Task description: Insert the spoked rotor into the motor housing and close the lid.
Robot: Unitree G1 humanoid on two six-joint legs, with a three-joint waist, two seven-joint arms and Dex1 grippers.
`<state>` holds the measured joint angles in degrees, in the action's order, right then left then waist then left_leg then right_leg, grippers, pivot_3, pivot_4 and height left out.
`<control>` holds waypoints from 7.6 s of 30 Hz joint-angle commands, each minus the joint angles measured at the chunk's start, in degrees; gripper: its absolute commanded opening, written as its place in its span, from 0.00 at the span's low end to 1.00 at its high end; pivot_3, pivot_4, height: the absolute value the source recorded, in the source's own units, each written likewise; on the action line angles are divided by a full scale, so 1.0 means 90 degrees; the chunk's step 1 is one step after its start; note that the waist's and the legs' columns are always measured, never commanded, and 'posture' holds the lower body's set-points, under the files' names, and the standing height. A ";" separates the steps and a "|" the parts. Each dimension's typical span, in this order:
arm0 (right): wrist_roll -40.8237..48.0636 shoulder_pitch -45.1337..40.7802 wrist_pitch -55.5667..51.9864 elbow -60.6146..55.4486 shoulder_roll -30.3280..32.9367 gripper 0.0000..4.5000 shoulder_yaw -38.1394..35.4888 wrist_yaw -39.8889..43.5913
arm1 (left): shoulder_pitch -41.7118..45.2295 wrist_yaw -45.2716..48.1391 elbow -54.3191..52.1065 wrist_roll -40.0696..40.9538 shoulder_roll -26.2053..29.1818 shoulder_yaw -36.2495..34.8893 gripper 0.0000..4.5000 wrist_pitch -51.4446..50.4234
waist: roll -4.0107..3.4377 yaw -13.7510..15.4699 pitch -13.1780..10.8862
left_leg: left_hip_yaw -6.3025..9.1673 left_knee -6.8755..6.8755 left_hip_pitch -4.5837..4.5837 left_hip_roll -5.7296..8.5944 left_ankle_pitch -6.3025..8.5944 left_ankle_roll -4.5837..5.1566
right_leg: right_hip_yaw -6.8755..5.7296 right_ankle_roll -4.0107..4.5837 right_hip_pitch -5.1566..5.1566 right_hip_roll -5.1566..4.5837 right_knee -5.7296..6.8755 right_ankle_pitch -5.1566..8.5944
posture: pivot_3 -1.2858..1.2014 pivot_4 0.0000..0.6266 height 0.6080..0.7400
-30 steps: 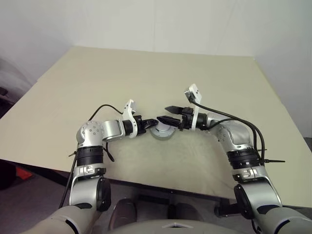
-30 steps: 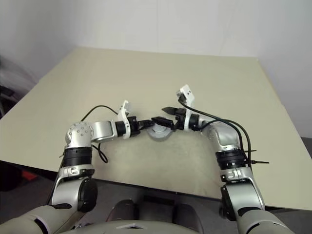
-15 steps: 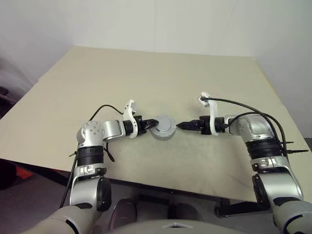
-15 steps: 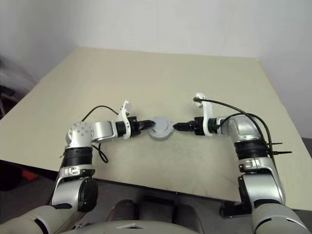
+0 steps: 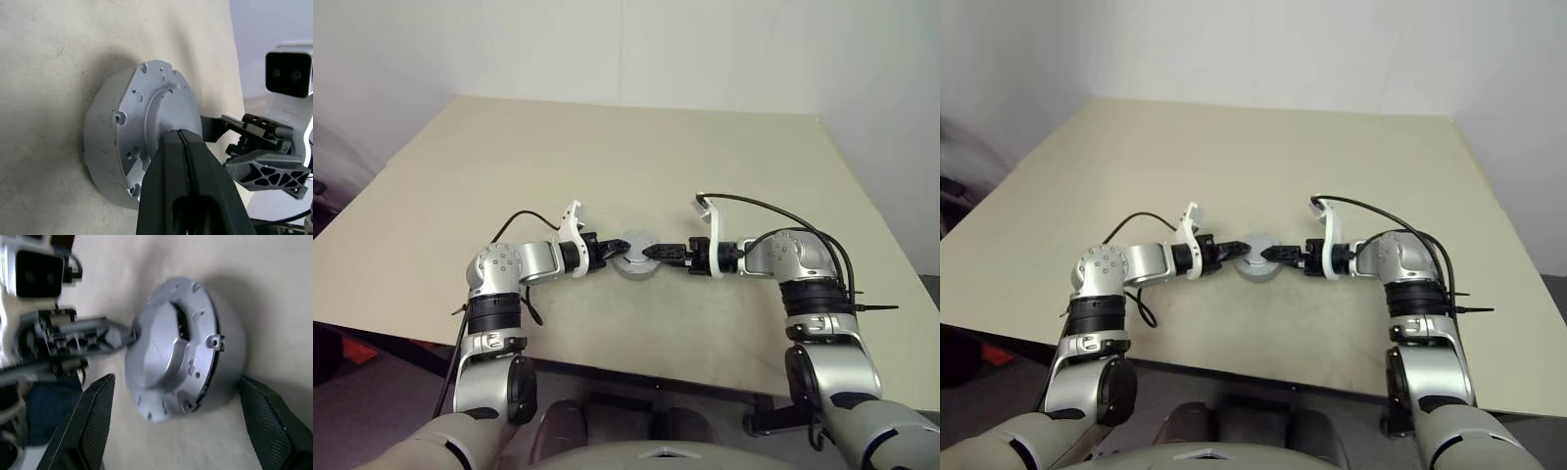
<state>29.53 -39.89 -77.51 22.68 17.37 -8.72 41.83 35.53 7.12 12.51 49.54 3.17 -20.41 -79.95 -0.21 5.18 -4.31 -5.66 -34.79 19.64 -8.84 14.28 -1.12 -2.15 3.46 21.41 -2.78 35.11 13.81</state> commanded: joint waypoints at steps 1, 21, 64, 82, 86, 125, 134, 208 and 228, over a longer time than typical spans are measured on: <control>0.0336 -0.0247 -0.0334 0.0020 -0.0484 0.99 -0.0429 -0.0385 | 0.0011 -0.0069 -0.0127 -0.0077 0.0023 -0.0049 0.00 -0.0030 | 0.0000 -0.0023 0.0000 | 0.0000 0.0000 -0.0003 -0.0001 -0.0004 -0.0006 | 0.0001 0.0001 0.0000 0.0000 0.0007 -0.0001 | 0.52 0.00 1.00; 0.0500 -0.0478 -0.0967 -0.0240 -0.1464 0.99 -0.1263 -0.1229 | -0.0070 -0.0125 -0.0347 -0.0203 0.0031 -0.0216 0.00 -0.0042 | -0.0003 -0.0102 -0.0002 | 0.0003 0.0005 -0.0004 -0.0003 -0.0016 -0.0023 | 0.0000 0.0005 0.0009 0.0002 0.0024 -0.0002 | 0.52 0.00 1.00; 0.1414 -0.1596 0.1196 0.2049 -0.2073 0.46 -0.3464 -0.3540 | -0.0996 0.0031 -0.2151 0.1952 -0.0058 -0.1385 0.00 0.1420 | -0.0020 -0.0118 -0.0015 | -0.0006 0.0010 0.0019 0.0003 -0.0008 -0.0054 | -0.0006 0.0008 0.0027 -0.0001 0.0019 -0.0004 | 0.52 0.00 1.00; 0.3007 -0.2025 0.1213 0.1811 -0.2401 0.46 -0.4348 -0.4880 | -0.1925 -0.0963 -0.2469 0.3143 0.0111 -0.1309 0.09 0.2551 | -0.0018 -0.0119 -0.0017 | 0.0000 0.0005 0.0104 0.0000 -0.0022 -0.0036 | -0.0056 -0.0025 0.0108 0.0002 0.0029 -0.0025 | 0.52 0.00 1.00; 0.3375 -0.2086 0.1174 0.1725 -0.2377 0.46 -0.4394 -0.5000 | -0.1959 -0.1078 -0.2303 0.3229 0.0159 -0.1293 0.34 0.2868 | -0.0016 -0.0121 -0.0017 | 0.0001 0.0004 0.0103 -0.0001 -0.0012 -0.0060 | -0.0057 -0.0026 0.0109 0.0002 0.0033 -0.0025 | 0.52 0.00 1.00; 0.4747 -0.1320 -0.0105 0.0281 -0.2443 0.46 -0.3266 -0.5343 | -0.1309 -0.1168 -0.1172 0.5446 0.0461 0.0002 0.84 0.3057 | -0.0015 0.0032 -0.0016 | 0.0008 -0.0033 0.0102 0.0001 -0.0023 -0.0082 | -0.0057 -0.0051 0.0099 0.0002 0.0066 -0.0039 | 0.52 0.00 1.00; 0.4664 -0.1340 0.0127 0.0442 -0.2334 0.46 -0.3123 -0.5230 | -0.1468 -0.1191 -0.1274 0.5535 0.0575 -0.0049 0.84 0.3131 | -0.0014 0.0034 -0.0016 | 0.0009 -0.0036 0.0102 0.0002 -0.0023 -0.0082 | -0.0057 -0.0053 0.0098 0.0002 0.0068 -0.0040 | 0.52 0.00 1.00; 0.3597 -0.0996 0.1783 0.0271 -0.1992 0.99 -0.2171 -0.4556 | -0.1522 -0.1031 -0.1243 0.4388 0.0425 -0.0488 0.48 0.4200 | -0.0010 0.0024 -0.0013 | 0.0011 -0.0050 0.0123 -0.0002 -0.0024 -0.0081 | -0.0058 -0.0055 0.0098 0.0002 0.0077 -0.0042 | 0.52 0.00 1.00; 0.3384 -0.1065 0.1611 0.0595 -0.1922 0.99 -0.2114 -0.4465 | -0.2417 -0.1540 -0.1287 0.4042 0.0677 -0.1556 0.48 0.5170 | 0.0019 0.0027 -0.0001 | 0.0014 -0.0057 0.0113 -0.0002 -0.0024 -0.0082 | -0.0061 -0.0055 0.0084 0.0002 0.0073 -0.0042 | 0.52 0.00 1.00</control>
<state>59.52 -48.09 -62.99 28.68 -0.10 -27.88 1.03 12.75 -7.17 2.90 85.81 8.42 -33.55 -34.35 -0.04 5.43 -4.32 -5.53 -35.30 20.65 -8.86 14.06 -1.86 -2.71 2.96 22.16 -2.76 35.77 13.44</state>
